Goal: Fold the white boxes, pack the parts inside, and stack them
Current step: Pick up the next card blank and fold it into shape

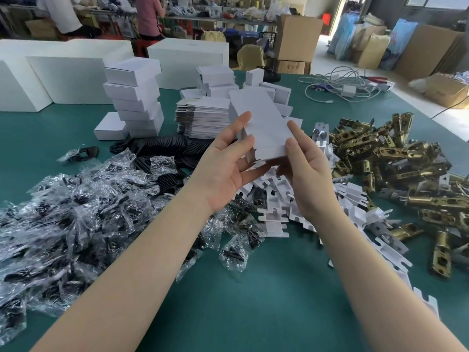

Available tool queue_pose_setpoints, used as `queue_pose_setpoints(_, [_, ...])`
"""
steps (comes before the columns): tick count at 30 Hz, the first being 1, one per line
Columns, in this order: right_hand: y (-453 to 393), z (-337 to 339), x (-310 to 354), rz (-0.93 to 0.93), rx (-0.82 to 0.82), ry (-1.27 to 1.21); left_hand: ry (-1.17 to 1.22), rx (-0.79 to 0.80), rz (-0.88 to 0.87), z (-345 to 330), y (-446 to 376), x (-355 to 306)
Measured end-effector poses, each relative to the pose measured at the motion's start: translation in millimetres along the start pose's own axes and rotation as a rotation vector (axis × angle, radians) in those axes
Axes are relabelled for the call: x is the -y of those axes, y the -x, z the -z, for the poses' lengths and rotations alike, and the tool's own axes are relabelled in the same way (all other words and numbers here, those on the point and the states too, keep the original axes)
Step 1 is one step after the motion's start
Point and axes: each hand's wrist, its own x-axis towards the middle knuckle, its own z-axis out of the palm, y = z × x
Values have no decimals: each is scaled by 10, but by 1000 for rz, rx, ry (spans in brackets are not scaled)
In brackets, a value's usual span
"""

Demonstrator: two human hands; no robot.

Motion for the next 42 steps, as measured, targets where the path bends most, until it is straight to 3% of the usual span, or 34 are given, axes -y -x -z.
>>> queue_pose_setpoints(8, [-19, 50, -59, 41, 13, 54, -25, 90, -17, 21, 47, -12])
queue_pose_setpoints(24, [-6, 25, -67, 78, 27, 123, -87, 56, -9, 22, 40, 0])
queue_pose_setpoints(42, [78, -43, 35, 156, -139, 127, -291, 83, -74, 1, 65, 29])
